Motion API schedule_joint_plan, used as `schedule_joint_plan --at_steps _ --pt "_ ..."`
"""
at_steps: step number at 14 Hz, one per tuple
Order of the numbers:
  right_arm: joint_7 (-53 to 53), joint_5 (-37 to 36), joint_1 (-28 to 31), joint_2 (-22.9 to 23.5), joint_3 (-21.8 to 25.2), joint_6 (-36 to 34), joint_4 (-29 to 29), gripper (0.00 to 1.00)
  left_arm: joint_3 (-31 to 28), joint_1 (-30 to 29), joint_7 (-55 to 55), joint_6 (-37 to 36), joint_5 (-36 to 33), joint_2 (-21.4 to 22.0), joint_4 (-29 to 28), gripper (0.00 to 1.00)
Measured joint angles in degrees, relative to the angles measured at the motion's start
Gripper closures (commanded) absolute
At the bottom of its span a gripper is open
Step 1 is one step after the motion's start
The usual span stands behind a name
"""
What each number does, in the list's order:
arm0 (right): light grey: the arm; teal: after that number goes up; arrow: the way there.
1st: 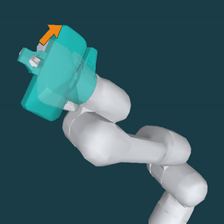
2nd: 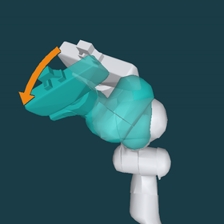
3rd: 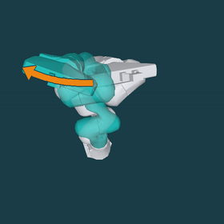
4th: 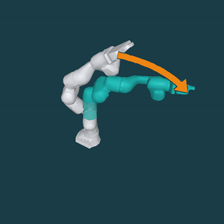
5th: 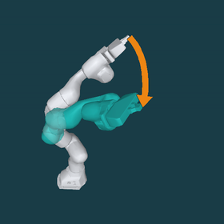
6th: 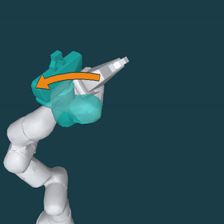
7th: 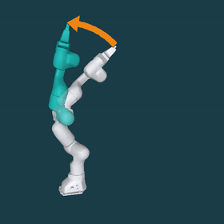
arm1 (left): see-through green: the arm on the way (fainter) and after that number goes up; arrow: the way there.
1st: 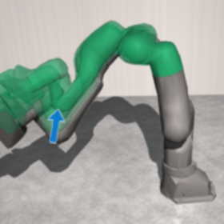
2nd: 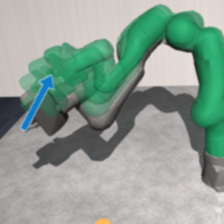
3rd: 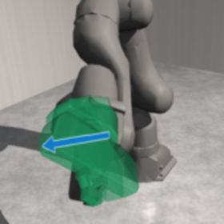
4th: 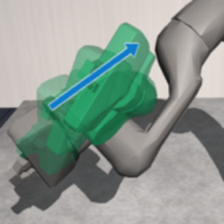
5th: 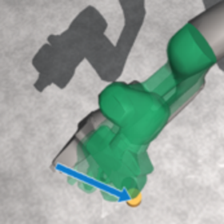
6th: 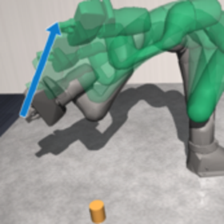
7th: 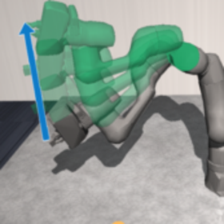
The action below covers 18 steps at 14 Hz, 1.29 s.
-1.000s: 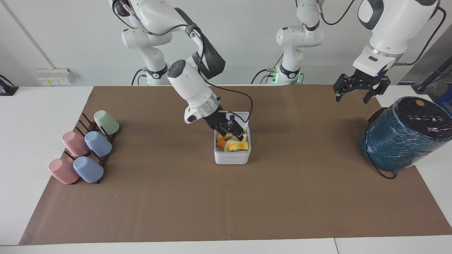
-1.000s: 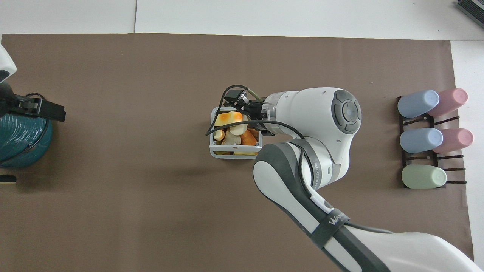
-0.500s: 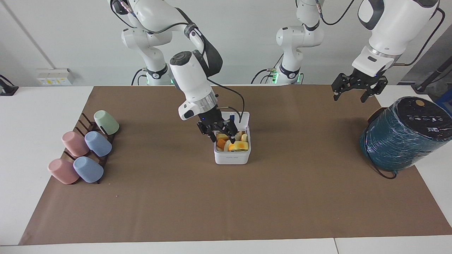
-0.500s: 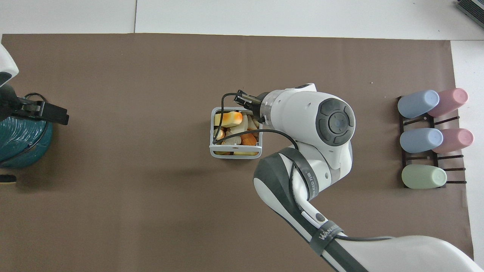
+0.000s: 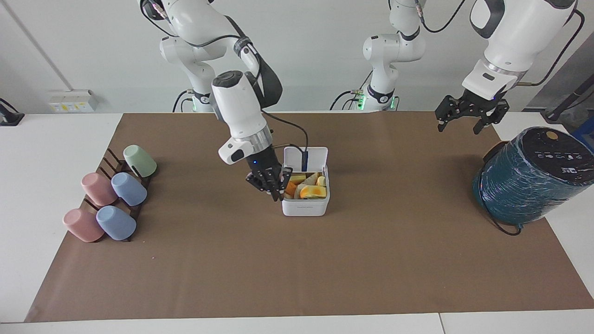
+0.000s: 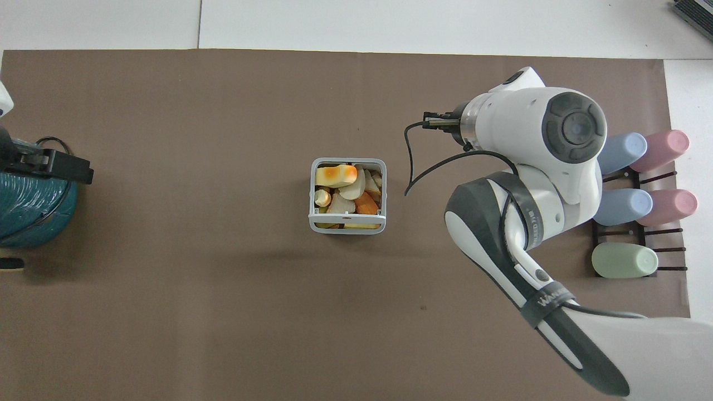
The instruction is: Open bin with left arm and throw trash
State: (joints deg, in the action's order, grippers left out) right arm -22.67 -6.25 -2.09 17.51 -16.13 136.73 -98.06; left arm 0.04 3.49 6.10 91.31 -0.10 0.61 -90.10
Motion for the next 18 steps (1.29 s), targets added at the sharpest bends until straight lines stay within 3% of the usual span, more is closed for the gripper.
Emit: schedule_joint_plan --at_steps 4,8,12,14,18 --pt "7.6 -0.3 4.3 -1.2 0.0 -9.4 2.7 0.28 -0.3 0.0 -0.1 -0.1 0.0 0.7 0.0 0.00" --pt "8.4 -0.3 7.4 -7.3 0.0 -20.6 3.8 0.00 -0.6 0.0 -0.4 -1.2 1.0 0.9 0.0 0.00" --pt "8.4 -0.3 10.3 -13.9 1.0 -29.3 3.9 0.00 -1.0 -0.1 -0.4 -1.2 1.2 1.0 0.1 0.00" --pt "8.4 0.3 8.9 -16.6 5.5 -33.6 3.8 0.00 -1.1 -0.1 -0.4 -1.2 1.2 1.0 0.1 0.00" --pt "10.4 3.4 -1.9 -20.8 23.1 -41.9 4.0 0.00 -1.1 0.0 -0.4 -1.2 1.2 1.0 0.1 0.00"
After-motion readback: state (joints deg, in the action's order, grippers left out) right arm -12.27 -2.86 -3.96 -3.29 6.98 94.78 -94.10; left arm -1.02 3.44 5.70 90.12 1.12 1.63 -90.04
